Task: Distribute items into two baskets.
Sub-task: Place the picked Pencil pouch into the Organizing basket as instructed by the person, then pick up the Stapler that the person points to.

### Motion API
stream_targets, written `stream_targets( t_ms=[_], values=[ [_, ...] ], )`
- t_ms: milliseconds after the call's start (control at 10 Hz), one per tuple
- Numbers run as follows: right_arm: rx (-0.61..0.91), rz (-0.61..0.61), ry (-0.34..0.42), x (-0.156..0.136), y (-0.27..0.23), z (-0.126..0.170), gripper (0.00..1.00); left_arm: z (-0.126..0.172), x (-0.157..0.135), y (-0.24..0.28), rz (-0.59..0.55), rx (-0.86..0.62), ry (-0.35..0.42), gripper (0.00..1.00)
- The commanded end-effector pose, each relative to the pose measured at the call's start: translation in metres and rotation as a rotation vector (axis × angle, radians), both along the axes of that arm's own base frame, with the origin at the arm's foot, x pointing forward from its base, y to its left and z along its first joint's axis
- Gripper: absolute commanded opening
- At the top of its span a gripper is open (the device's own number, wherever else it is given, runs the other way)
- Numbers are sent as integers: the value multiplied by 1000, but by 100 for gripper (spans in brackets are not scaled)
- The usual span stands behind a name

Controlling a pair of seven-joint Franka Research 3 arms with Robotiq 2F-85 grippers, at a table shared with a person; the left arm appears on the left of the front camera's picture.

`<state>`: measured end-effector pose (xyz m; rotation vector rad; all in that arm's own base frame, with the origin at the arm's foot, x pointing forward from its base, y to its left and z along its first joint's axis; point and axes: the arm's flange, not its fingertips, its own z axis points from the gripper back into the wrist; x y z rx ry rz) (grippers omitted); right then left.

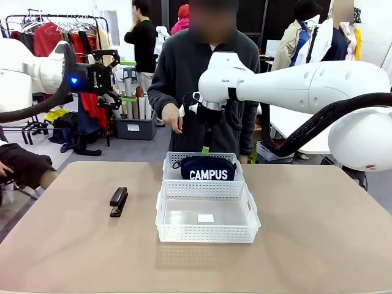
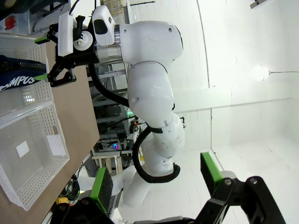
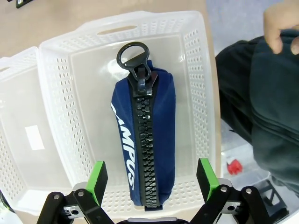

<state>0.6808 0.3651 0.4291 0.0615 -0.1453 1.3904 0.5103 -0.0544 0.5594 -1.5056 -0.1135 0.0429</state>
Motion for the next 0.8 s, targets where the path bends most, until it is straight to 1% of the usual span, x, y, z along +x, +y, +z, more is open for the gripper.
stream_targets(
  t_ms=[0, 500, 600, 700],
  values=[
    [-6, 1, -1, 0, 0, -1, 100, 1, -2, 1, 0, 6, -3, 100],
    [-3, 0, 5, 0, 0, -4, 100, 1, -2, 1, 0, 6, -3, 100],
    [90, -49, 145, -4, -1, 4, 100, 1, -2, 1, 0, 6, -3, 100],
    [171, -189, 275, -4, -15, 29, 100, 1, -2, 1, 0, 6, -3, 100]
  ],
)
